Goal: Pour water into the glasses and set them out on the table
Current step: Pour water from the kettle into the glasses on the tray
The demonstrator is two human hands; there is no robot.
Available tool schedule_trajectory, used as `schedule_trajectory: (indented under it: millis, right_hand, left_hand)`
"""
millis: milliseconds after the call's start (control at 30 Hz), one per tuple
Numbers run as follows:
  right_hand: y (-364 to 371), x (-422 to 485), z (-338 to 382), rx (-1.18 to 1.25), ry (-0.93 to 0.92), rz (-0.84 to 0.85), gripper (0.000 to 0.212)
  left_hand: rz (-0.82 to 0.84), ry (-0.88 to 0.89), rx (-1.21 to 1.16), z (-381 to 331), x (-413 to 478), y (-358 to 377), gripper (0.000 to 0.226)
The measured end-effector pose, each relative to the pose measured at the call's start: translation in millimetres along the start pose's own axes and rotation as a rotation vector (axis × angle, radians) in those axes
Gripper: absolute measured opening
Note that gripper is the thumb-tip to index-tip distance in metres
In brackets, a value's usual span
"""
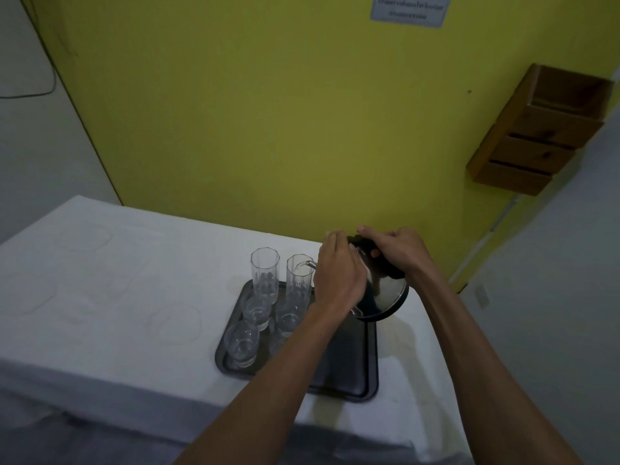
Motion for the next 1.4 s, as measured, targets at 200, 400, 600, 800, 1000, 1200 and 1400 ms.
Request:
schedule_trajectory:
  millis: [200,400,600,800,1000,1200,1400]
  right_hand:
    - [-0.5,1.4,0.3,0.004,0.008,0.01,0.053]
    - [-1.1,1.8,-0.5,0.002,0.011,0.018,0.053]
    - [-1.2,2.8,0.1,-0.003,0.003,0.013,0.054]
    - [-0.2,-0.2,1.9,-0.002,0.004,0.018,0.053]
    - [0.5,1.3,3.8,-0.013,0.001,0.008,0.054]
    - [0.4,2.4,6.2,-0.026,-0.008,0.001,0.054]
    - [3.0,3.2,7.2,-0.038,-0.012,-0.005,0.055]
  left_hand:
    - [0.022,-0.021,0.0,2.2,2.4,2.0,0.045]
    - [0.024,-0.023,-0.006,1.0,2.2,2.6,0.043]
    - [0.012,-0.023,-0.011,0.5,1.4,-0.1,0.044]
    - [0.033,-0.017,0.001,-1.5,0.5,-1.2,0.045]
    - [0.028,-0.02,-0.015,0.4,1.1,-1.3,0.044]
    - [0.002,-0.018,-0.016,2.7,3.0,-3.3,0.039]
    - [0.01,-0.013,-0.021,4.7,2.6,-3.6,0.042]
Point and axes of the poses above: each hand's wrist, its own x-axis towards the middle knuckle, its own y-axis out of the palm, z = x × y, the point moved 10 cm from there along x, towards the middle knuckle, and after that the axes turned 9 degrees about y, right-handed, at the moved point
